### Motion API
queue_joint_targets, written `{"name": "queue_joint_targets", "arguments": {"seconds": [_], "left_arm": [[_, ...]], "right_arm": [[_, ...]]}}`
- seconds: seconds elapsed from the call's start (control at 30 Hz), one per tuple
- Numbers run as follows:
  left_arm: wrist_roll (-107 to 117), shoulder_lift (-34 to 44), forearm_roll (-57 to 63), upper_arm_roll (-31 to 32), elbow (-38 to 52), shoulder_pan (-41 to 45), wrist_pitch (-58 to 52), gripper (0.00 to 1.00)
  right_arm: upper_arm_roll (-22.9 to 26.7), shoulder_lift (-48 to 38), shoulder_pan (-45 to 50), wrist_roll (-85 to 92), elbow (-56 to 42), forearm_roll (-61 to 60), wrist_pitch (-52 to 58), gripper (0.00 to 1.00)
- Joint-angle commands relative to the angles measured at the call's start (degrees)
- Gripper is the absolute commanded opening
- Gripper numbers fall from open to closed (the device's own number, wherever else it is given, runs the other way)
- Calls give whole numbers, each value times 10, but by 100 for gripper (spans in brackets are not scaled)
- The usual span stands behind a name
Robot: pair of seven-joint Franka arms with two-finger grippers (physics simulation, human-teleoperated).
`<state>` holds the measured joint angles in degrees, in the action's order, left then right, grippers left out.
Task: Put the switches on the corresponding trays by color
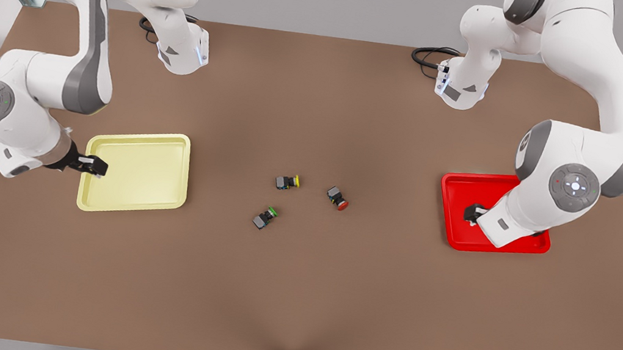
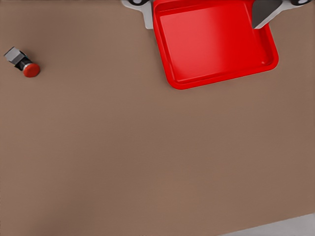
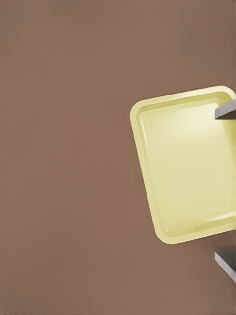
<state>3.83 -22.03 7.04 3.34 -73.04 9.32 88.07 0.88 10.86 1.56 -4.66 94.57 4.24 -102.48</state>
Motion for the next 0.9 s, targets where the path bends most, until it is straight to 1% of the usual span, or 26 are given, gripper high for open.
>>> {"name": "queue_joint_targets", "arguments": {"seconds": [0.0,0.07,0.1,0.13,0.17,0.2,0.23,0.27,0.3,0.33,0.37,0.4,0.47,0.5,0.53,0.57,0.63,0.67,0.73,0.77,0.8,0.87], "left_arm": [[3,0,2,0,0,1,0,100],[27,-2,-3,2,-2,3,1,100],[161,-16,-10,3,-4,32,2,100],[282,-27,-42,3,-6,61,3,100],[385,-43,-61,3,-9,97,21,100],[451,-52,-85,3,-24,115,46,100],[514,-46,-99,4,-80,132,107,100],[539,-46,-112,4,-102,142,129,100],[565,-43,-113,4,-129,152,150,100],[580,-21,-114,4,-189,156,199,100],[614,-19,-114,6,-220,175,234,100],[634,-19,-120,6,-261,193,288,100],[638,-42,-129,7,-272,213,330,100],[645,-51,-133,6,-272,224,344,100],[648,-63,-134,6,-272,227,355,100],[649,-75,-134,7,-272,231,367,100],[659,-88,-135,7,-277,236,384,100],[659,-88,-134,7,-294,236,415,100],[659,-93,-134,6,-322,237,453,100],[659,-96,-134,6,-322,237,454,100],[659,-99,-134,6,-322,242,457,100],[659,-106,-134,6,-322,243,462,100]], "right_arm": [[0,0,-1,1,1,1,1,100],[4,0,-2,-1,13,-4,-12,100],[4,-6,5,-8,20,-5,-33,100],[0,-12,14,-59,19,-6,-32,100],[-1,5,15,-119,7,-7,-30,100],[-2,14,12,-210,-5,-15,-28,100],[-3,9,14,-223,-1,-17,-25,100],[-3,5,34,-265,6,-18,-23,100],[-23,13,49,-278,8,-18,-14,100],[-28,14,57,-302,8,-18,17,100],[-39,15,80,-402,8,-20,18,100],[-83,28,80,-494,7,-20,10,100],[-133,50,82,-608,4,-22,-8,100],[-138,68,94,-659,-3,-42,-16,100],[-140,90,118,-746,-27,-60,-20,100],[-142,98,135,-794,-27,-63,-35,100],[-151,97,151,-841,-10,-78,-50,100],[-168,94,151,-874,8,-78,-71,100],[-175,93,151,-897,41,-78,-103,100],[-177,97,152,-908,45,-78,-108,100],[-193,108,152,-945,44,-77,-132,100],[-198,143,172,-980,30,-70,-158,100]]}}
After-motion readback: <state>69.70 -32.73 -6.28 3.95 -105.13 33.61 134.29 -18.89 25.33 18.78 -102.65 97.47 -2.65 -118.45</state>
